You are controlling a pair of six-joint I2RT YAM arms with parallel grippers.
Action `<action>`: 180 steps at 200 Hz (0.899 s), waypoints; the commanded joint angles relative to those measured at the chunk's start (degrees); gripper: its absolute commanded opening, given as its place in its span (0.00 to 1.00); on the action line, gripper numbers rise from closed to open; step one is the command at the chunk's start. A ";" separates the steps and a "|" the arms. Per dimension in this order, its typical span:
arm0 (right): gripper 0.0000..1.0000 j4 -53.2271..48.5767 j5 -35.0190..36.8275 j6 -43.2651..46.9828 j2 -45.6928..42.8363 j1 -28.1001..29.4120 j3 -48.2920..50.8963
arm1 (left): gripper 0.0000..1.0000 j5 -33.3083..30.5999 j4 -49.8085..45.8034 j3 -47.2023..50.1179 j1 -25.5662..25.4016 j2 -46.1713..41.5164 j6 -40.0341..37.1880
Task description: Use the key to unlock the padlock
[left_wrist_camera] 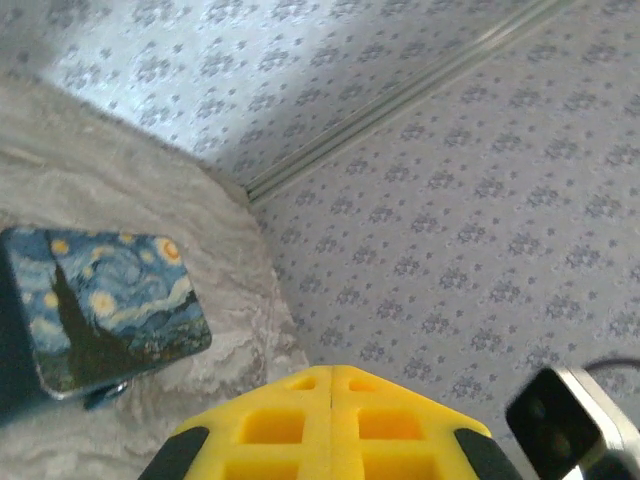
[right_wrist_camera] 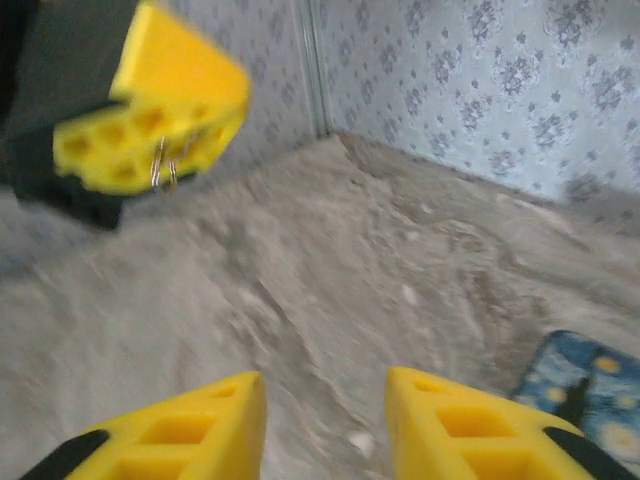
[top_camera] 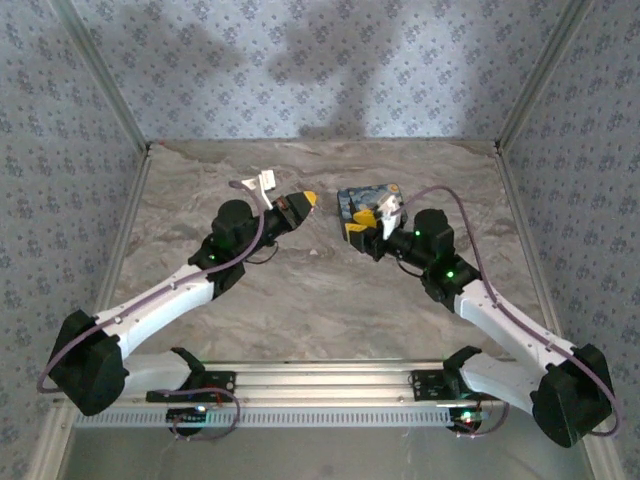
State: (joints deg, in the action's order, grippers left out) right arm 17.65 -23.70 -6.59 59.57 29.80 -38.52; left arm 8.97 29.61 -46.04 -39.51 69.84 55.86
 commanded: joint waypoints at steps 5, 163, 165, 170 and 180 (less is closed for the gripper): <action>0.44 16.96 -9.48 -22.35 0.59 -0.54 1.81 | 0.00 1.19 9.82 0.56 -0.71 0.31 -5.81; 0.38 35.69 -9.77 -43.04 14.19 3.08 -2.55 | 0.00 4.17 13.64 -0.93 -2.75 3.46 -3.06; 0.38 35.70 -9.78 -43.00 14.18 3.14 -2.55 | 0.00 4.20 13.64 -0.92 -2.70 3.46 -3.10; 0.38 35.76 -9.80 -43.07 14.38 3.19 -2.69 | 0.00 4.22 13.70 -0.81 -2.73 3.46 -3.12; 0.38 35.83 -9.78 -43.22 14.61 3.27 -2.87 | 0.00 4.21 13.55 -0.75 -2.69 3.46 -3.04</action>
State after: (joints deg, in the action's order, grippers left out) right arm 50.04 -32.86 -48.14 73.47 32.58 -38.96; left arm 12.43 40.69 -45.43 -41.80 73.21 52.56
